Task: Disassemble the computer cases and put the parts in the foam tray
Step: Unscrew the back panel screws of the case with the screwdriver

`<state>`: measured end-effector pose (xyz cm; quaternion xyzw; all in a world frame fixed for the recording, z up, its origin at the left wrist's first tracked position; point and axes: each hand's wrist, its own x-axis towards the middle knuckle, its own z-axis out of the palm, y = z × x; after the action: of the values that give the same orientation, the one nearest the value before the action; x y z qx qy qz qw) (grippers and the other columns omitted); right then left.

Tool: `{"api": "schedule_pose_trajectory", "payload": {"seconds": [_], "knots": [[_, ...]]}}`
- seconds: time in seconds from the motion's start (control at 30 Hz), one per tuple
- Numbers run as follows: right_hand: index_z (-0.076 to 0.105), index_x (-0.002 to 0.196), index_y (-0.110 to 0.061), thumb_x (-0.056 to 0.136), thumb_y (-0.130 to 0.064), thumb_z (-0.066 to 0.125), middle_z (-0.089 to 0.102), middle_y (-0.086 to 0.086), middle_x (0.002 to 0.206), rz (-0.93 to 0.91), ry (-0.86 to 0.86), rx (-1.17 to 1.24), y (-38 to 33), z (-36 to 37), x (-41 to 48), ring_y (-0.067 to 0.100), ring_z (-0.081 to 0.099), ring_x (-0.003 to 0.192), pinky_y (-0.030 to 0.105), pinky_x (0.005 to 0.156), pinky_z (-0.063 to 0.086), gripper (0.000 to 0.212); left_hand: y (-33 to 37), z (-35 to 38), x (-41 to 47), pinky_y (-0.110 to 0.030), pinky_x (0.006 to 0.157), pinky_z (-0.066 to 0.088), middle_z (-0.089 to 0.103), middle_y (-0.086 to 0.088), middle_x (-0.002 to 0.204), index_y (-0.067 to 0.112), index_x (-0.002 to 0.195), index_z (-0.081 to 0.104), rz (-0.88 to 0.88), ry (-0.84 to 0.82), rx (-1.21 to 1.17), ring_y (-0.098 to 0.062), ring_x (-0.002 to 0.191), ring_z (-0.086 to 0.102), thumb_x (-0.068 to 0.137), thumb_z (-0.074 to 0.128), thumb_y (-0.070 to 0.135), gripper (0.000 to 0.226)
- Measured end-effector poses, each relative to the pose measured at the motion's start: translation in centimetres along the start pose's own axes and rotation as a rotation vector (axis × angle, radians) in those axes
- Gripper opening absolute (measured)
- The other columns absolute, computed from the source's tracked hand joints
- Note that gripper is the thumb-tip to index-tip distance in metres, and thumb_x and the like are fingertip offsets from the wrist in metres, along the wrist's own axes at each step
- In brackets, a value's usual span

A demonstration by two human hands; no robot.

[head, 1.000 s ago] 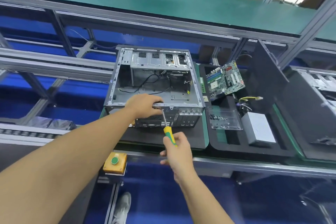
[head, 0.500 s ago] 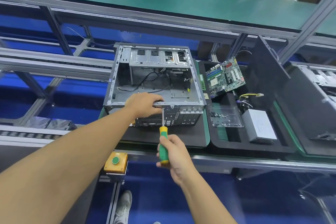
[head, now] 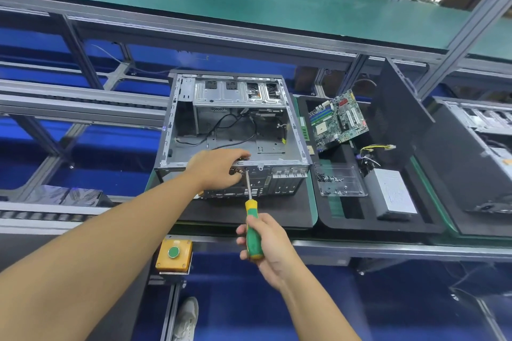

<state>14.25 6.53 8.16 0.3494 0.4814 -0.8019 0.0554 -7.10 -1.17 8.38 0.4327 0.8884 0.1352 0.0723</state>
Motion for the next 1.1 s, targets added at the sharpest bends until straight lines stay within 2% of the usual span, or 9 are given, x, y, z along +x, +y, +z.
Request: {"api": "schedule_pose_trajectory", "payload": {"seconds": [0.1, 0.2, 0.23, 0.33, 0.43, 0.67, 0.87, 1.0, 1.1], "knots": [[0.053, 0.108, -0.014, 0.1, -0.022, 0.06, 0.062, 0.004, 0.084, -0.029, 0.013, -0.047, -0.1, 0.0, -0.1, 0.019, 0.065, 0.065, 0.026, 0.043, 0.046, 0.013, 0.6, -0.4, -1.3, -0.04, 0.095, 0.043, 0.057, 0.005, 0.126, 0.021, 0.129, 0.055, 0.164, 0.24, -0.124, -0.019, 0.115, 0.051, 0.076, 0.06, 0.018, 0.053], [0.05, 0.107, -0.017, 0.097, -0.025, 0.063, 0.058, 0.004, 0.085, -0.039, 0.038, -0.124, 0.0, 0.2, 0.1, 0.015, 0.056, 0.053, 0.021, 0.038, 0.034, 0.019, 2.6, 1.1, -3.8, -0.032, 0.069, 0.042, 0.055, 0.006, 0.086, 0.016, 0.09, 0.059, -0.029, 0.495, -0.391, -0.015, 0.079, 0.051, 0.079, 0.057, 0.006, 0.014], [0.049, 0.106, -0.017, 0.096, -0.026, 0.064, 0.058, 0.003, 0.084, -0.044, 0.048, -0.136, 0.1, 0.2, 0.2, 0.013, 0.052, 0.051, 0.021, 0.038, 0.031, 0.02, 3.5, 1.6, -4.4, -0.032, 0.065, 0.042, 0.057, 0.006, 0.08, 0.017, 0.082, 0.058, -0.206, 0.469, -0.531, -0.014, 0.074, 0.052, 0.084, 0.056, 0.011, 0.006], [0.049, 0.106, -0.015, 0.1, -0.032, 0.057, 0.063, 0.002, 0.077, -0.032, 0.056, -0.105, 0.2, 0.4, 0.4, 0.013, 0.049, 0.049, 0.022, 0.04, 0.03, 0.02, 5.8, 2.4, -4.8, -0.031, 0.063, 0.048, 0.069, -0.001, 0.084, 0.014, 0.087, 0.066, -0.763, 0.156, -1.177, -0.017, 0.071, 0.063, 0.093, 0.059, 0.034, 0.022], [0.058, 0.112, -0.017, 0.104, -0.034, 0.041, 0.069, 0.004, 0.076, -0.007, 0.081, -0.123, 0.0, 0.5, 0.3, 0.015, 0.051, 0.051, 0.024, 0.043, 0.036, 0.025, 6.5, 2.6, -3.6, -0.031, 0.066, 0.055, 0.074, -0.007, 0.093, 0.008, 0.1, 0.069, -0.899, 0.091, -1.599, -0.018, 0.076, 0.067, 0.093, 0.066, 0.035, 0.029], [0.065, 0.106, -0.02, 0.1, -0.025, 0.052, 0.064, 0.006, 0.088, -0.094, 0.155, -0.166, 0.2, 0.0, 0.2, 0.013, 0.062, 0.064, 0.034, 0.059, 0.06, 0.015, 6.8, 3.5, -2.0, -0.032, 0.067, 0.057, 0.074, -0.003, 0.083, 0.009, 0.1, 0.068, -0.918, 0.199, -1.771, -0.017, 0.074, 0.068, 0.092, 0.071, 0.024, 0.018], [0.057, 0.108, -0.029, 0.097, -0.026, 0.061, 0.062, 0.005, 0.104, -0.117, 0.158, -0.204, 0.1, -0.3, 0.3, 0.011, 0.067, 0.06, 0.03, 0.055, 0.057, 0.012, 7.0, 3.2, -1.7, -0.032, 0.077, 0.056, 0.071, -0.006, 0.084, 0.007, 0.098, 0.068, -0.899, 0.212, -1.834, -0.017, 0.074, 0.066, 0.095, 0.065, 0.013, 0.007], [0.055, 0.108, -0.029, 0.097, -0.027, 0.059, 0.062, 0.006, 0.097, -0.11, 0.14, -0.262, 0.1, -0.5, 0.0, 0.011, 0.061, 0.055, 0.027, 0.049, 0.052, 0.012, 7.7, 3.3, -1.4, -0.029, 0.062, 0.058, 0.065, -0.006, 0.077, 0.004, 0.092, 0.064, -0.94, 0.253, -1.792, -0.016, 0.069, 0.065, 0.095, 0.059, 0.011, 0.009], [0.056, 0.105, -0.028, 0.093, -0.028, 0.055, 0.06, 0.003, 0.086, -0.134, 0.119, -0.329, -0.1, -1.4, -0.5, 0.013, 0.052, 0.05, 0.023, 0.041, 0.039, 0.013, 8.1, 3.6, -1.3, -0.03, 0.062, 0.056, 0.061, -0.006, 0.075, 0.004, 0.09, 0.061, -0.922, 0.299, -1.771, -0.018, 0.07, 0.063, 0.095, 0.053, 0.01, 0.011]]}}
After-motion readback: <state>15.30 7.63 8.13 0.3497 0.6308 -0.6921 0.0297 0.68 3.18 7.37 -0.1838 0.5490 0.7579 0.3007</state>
